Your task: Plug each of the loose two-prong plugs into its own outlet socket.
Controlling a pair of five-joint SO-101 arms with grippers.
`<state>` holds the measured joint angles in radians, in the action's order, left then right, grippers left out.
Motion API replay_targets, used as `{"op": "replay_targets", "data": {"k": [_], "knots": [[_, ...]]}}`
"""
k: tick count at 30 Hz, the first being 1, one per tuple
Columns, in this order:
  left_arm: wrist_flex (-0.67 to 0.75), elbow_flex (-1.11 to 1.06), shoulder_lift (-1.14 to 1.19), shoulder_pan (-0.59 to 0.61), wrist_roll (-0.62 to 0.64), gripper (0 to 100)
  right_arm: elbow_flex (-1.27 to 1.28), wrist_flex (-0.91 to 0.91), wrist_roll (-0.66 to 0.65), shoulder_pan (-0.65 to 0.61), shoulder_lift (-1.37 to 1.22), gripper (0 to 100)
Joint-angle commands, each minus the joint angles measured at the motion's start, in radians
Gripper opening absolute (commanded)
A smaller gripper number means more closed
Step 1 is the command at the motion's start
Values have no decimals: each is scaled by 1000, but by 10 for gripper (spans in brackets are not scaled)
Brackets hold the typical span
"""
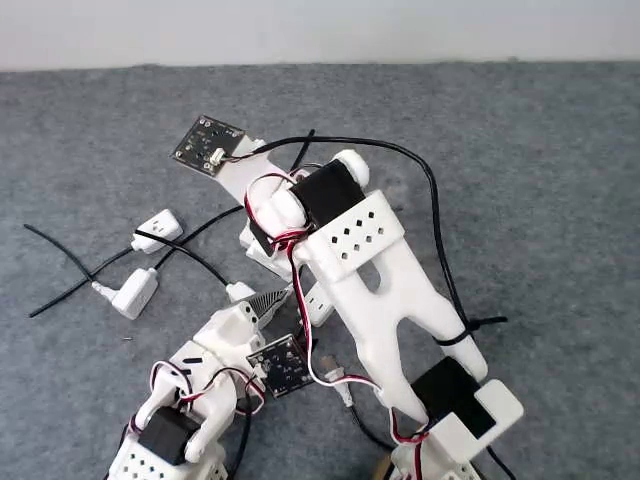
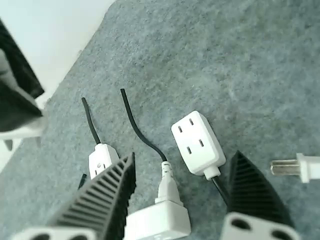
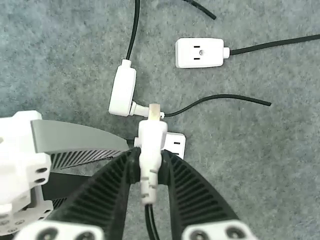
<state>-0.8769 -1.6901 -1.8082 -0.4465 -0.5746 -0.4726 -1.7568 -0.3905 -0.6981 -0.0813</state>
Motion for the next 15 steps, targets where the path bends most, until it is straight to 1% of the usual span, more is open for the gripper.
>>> {"op": "replay_targets", "data": {"k": [1, 3, 5, 9, 12, 15], "knots": [[-31, 18, -8, 3, 38, 300, -25, -41, 8, -8, 45, 8], [-48, 62, -9, 25, 37, 300, -12, -41, 6, -5, 44, 8], [-95, 143, -9, 44, 32, 300, 8, -41, -6, -5, 44, 8], [-163, 282, -9, 44, 2, 300, 28, -41, -12, -5, 50, 8], [-166, 292, -9, 44, -43, 300, 28, -41, -12, -10, 61, 8], [-198, 286, -9, 44, -57, 300, 29, -42, -14, -12, 77, 8]]}}
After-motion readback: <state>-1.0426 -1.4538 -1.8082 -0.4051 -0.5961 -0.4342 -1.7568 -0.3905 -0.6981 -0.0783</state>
